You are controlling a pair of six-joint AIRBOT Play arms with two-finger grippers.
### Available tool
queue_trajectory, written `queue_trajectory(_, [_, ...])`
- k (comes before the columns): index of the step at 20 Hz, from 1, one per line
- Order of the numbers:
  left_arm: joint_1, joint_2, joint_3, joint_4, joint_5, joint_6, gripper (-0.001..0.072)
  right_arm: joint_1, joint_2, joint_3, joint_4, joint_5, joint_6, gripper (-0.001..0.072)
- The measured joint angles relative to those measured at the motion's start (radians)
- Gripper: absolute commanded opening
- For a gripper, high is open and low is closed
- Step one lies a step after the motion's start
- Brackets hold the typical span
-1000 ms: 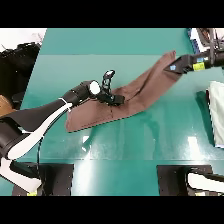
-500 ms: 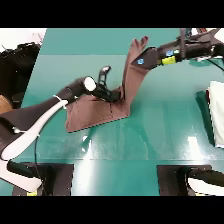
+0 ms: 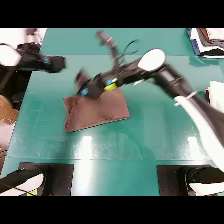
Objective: Fold the shirts.
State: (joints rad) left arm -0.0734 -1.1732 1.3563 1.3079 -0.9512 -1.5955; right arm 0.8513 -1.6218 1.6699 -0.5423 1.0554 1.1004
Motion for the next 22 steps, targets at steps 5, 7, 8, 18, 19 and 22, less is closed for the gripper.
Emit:
queue_trajectory(5, [0.093,0.101,0.0,0.042,-0.055,0.018,0.003,0.02,-0.052,-0.001,-0.058,0.046,0.012,0.0578])
queue_trajectory(7, [0.105,0.114,0.0,0.047,-0.074,0.022,0.0029,-0.032,-0.042,-0.019,-0.146,0.079,0.05,0.0579])
queue_trajectory(8, [0.109,0.118,0.0,0.049,-0.082,0.023,0.003,-0.071,-0.03,-0.043,-0.188,0.095,0.072,0.0579])
queue_trajectory(18, [0.117,0.127,0.0,0.025,-0.108,0.025,0.003,-0.497,-0.05,-0.377,-0.212,0.098,0.165,0.058])
queue_trajectory(19, [0.117,0.127,0.0,0.023,-0.108,0.025,0.0029,-0.505,-0.071,-0.382,-0.186,0.097,0.163,0.058])
queue_trajectory(22, [0.117,0.127,0.0,0.019,-0.107,0.025,0.003,-0.485,-0.146,-0.353,-0.113,0.106,0.149,0.058])
